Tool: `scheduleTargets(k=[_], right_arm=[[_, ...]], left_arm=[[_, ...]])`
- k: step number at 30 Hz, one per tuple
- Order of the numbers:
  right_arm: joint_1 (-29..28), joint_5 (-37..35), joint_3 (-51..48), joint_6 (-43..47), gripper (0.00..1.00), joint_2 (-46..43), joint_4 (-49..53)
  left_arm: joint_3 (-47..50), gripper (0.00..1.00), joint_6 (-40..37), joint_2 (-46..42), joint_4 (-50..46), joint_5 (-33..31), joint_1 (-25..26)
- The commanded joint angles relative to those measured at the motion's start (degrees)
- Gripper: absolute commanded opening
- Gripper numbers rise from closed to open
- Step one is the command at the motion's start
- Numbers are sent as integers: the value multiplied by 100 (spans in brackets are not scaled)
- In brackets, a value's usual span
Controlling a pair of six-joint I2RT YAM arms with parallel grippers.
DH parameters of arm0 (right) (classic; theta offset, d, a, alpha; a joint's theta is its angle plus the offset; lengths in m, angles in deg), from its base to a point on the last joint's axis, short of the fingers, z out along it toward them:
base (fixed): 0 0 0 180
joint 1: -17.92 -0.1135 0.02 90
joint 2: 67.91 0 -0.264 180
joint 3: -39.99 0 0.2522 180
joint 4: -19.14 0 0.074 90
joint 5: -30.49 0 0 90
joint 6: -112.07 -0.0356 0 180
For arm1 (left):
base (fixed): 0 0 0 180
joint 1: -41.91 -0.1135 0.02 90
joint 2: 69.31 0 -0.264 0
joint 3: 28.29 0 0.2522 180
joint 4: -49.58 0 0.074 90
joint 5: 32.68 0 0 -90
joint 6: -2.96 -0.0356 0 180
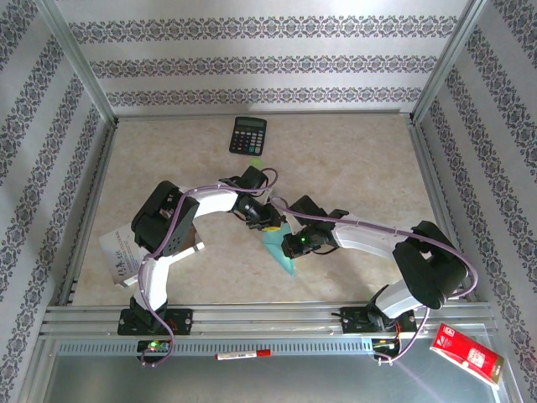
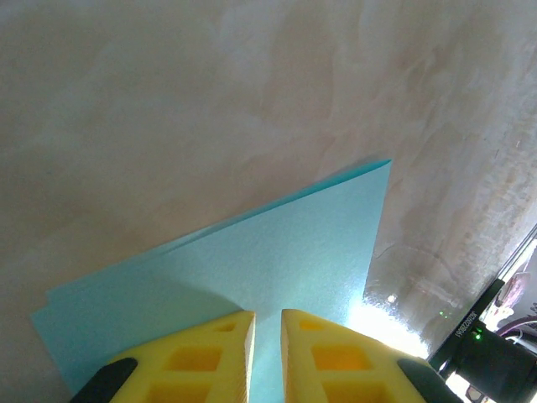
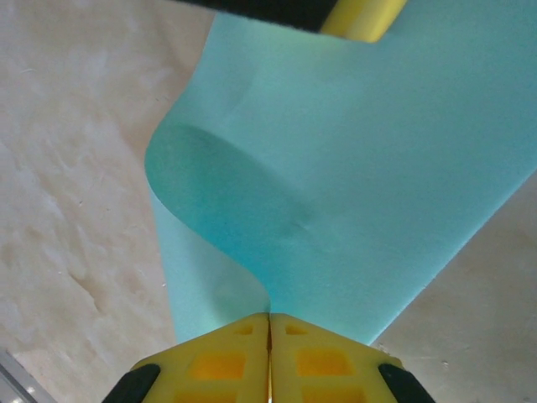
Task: Fold a paper plane with a square sheet of paper (pick it up from the middle)
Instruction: Third fold the triangle at the center of the table.
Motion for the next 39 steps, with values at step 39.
scheduleTargets(k=[39], right_arm=[[252, -17, 167, 465, 10, 375, 222]], left_arm=[[-33, 18, -113, 261, -413, -204, 21]])
